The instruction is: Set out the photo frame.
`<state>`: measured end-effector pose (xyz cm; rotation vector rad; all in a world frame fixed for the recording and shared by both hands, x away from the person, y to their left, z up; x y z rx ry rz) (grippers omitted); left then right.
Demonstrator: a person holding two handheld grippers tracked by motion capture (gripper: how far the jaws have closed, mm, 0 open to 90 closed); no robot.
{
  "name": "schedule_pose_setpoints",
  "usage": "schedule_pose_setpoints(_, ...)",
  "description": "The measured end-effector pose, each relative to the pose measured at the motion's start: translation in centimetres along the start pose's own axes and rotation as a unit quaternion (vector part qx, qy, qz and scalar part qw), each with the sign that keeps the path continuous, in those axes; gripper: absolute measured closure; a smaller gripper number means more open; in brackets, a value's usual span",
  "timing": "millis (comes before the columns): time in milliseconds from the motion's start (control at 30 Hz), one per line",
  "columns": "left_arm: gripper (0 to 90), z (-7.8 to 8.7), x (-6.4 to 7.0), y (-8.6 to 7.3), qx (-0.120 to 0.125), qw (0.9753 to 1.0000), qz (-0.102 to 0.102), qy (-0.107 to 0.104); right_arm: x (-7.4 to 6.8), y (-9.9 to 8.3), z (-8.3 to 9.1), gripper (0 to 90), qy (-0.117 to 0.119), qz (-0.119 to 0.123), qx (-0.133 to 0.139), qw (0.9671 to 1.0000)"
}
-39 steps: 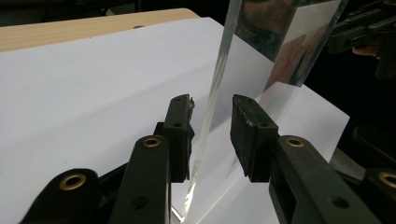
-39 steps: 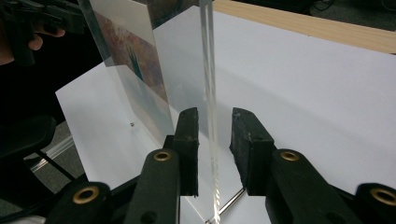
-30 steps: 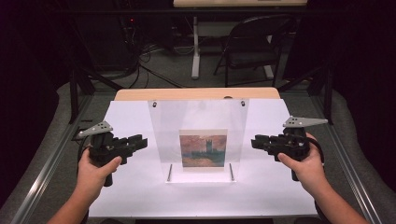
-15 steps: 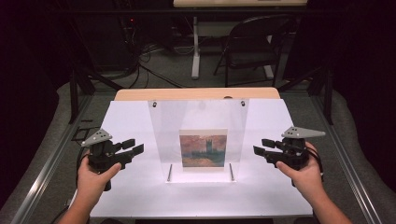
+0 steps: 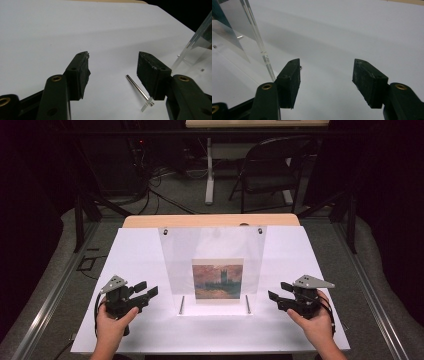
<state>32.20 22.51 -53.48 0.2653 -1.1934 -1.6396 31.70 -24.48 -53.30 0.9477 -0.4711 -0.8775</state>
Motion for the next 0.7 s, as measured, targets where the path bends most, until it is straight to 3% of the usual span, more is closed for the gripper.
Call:
schedule_pose_setpoints(300, 40.5, -0.6, -0.3, -1.4, 0.003, 0.9997, -0.015, 0.022, -0.2, -2.0, -1.0, 39.0, -0.013, -0.007, -0.006, 0.9999)
schedule_pose_setpoints(700, 40.6, -1.2, -0.5, -2.5, -0.015, 0.9993, -0.018, 0.028, -0.4, -2.9, -1.7, 37.9, -0.005, -0.020, -0.014, 0.9997)
Point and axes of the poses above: each handheld gripper's, and its own axes: z roughly backward along the jaws, y roughly out of its top, x roughly to its right, the point moved 4 cm from there along -z, roughly forward along the jaws, and after that the axes turned 6 degrees about z, right-handed, at the moved point
